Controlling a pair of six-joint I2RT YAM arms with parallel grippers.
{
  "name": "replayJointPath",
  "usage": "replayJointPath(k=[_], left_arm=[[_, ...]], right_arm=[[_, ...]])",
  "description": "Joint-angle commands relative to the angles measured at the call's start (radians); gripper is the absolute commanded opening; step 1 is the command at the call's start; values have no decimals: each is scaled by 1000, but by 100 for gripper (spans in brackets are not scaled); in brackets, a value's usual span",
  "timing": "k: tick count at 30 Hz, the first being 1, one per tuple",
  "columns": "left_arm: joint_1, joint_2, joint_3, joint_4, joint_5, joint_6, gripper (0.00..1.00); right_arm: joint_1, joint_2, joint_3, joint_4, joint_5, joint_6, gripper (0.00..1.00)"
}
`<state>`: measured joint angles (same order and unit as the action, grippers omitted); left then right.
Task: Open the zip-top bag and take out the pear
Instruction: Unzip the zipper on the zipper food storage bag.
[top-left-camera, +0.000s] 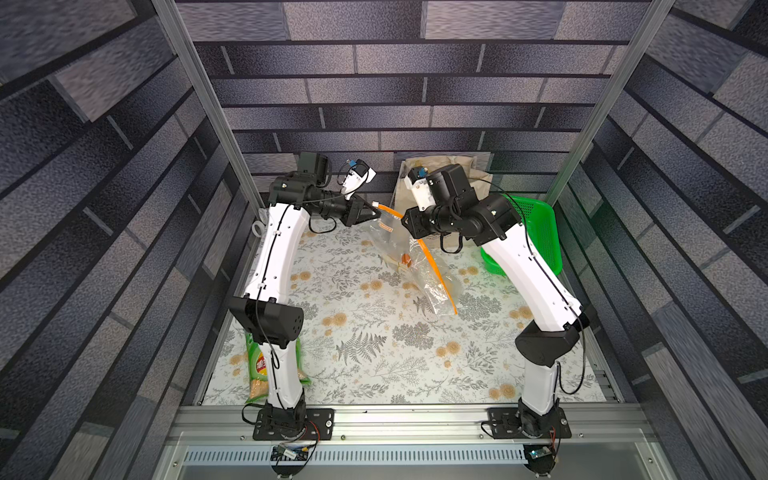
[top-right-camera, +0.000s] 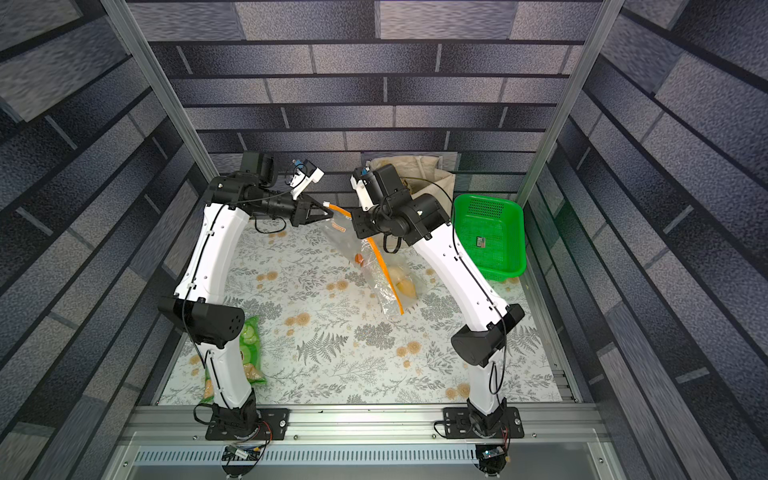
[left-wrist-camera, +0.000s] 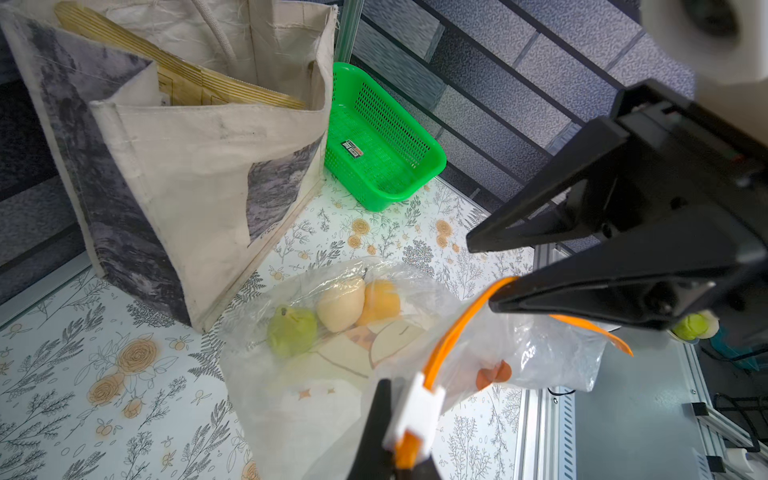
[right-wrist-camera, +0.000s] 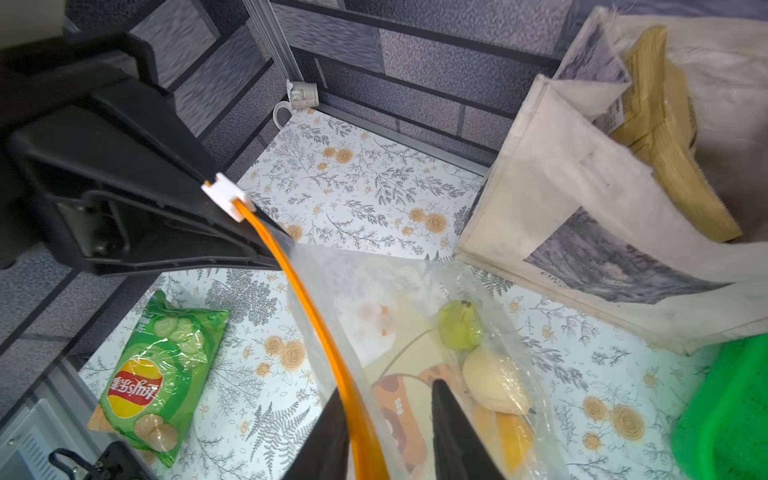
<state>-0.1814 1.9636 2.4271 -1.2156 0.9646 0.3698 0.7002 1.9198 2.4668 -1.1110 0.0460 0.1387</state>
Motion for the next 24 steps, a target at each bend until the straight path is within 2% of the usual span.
replayJointPath(k=[1,6,10,14,24], left_arm=[[0,1,61,-7,54,-68,2],[-14,-15,73,54,132,-125,6],[-23,-12,97,61,151,-139,3],[-27,0,125,49,183,-157,0],[-70,-6,127,-23,166,-117,0]], right_arm=[[-44,-26,40,-33,-132,-35,27],[-98,-33,37,12,-445,-72,28],[-131,-13,75,48,-593,-75,31],[-135,1,96,83,-678,-85,30],[-131,22,106,171,-700,-78,34]])
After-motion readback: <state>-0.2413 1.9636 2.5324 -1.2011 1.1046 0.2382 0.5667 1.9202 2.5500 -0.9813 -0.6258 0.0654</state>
